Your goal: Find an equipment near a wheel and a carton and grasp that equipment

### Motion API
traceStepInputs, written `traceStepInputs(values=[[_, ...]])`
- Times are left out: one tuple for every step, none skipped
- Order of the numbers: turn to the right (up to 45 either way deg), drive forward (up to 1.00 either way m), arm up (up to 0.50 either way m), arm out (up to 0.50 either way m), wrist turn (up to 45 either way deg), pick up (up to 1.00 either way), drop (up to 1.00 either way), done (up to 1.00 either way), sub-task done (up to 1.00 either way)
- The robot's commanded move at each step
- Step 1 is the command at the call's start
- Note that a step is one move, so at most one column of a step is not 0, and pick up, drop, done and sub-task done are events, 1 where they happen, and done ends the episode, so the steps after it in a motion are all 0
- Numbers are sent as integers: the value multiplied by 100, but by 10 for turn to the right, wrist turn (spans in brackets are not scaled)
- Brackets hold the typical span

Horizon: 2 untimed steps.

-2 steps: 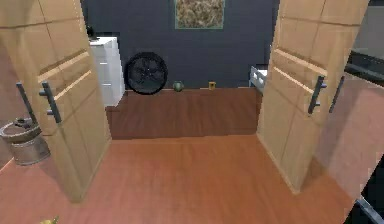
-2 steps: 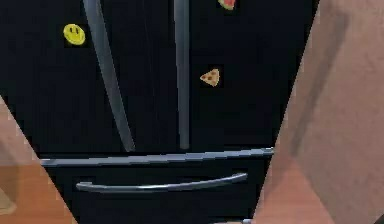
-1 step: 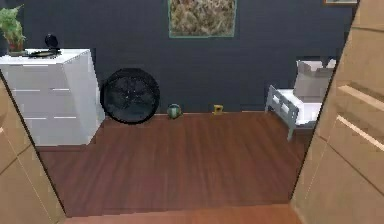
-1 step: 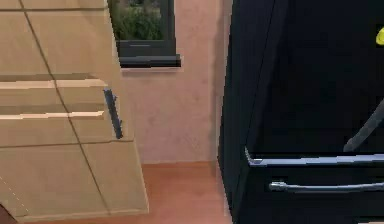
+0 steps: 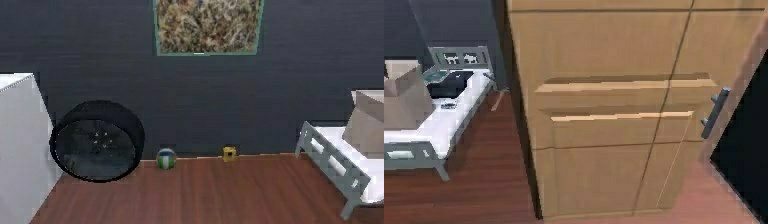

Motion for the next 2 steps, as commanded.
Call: traceStepInputs(values=[[0,90,0,0,0,0,0,0,0],[240,0,0,0,0,0,0,0,0]])
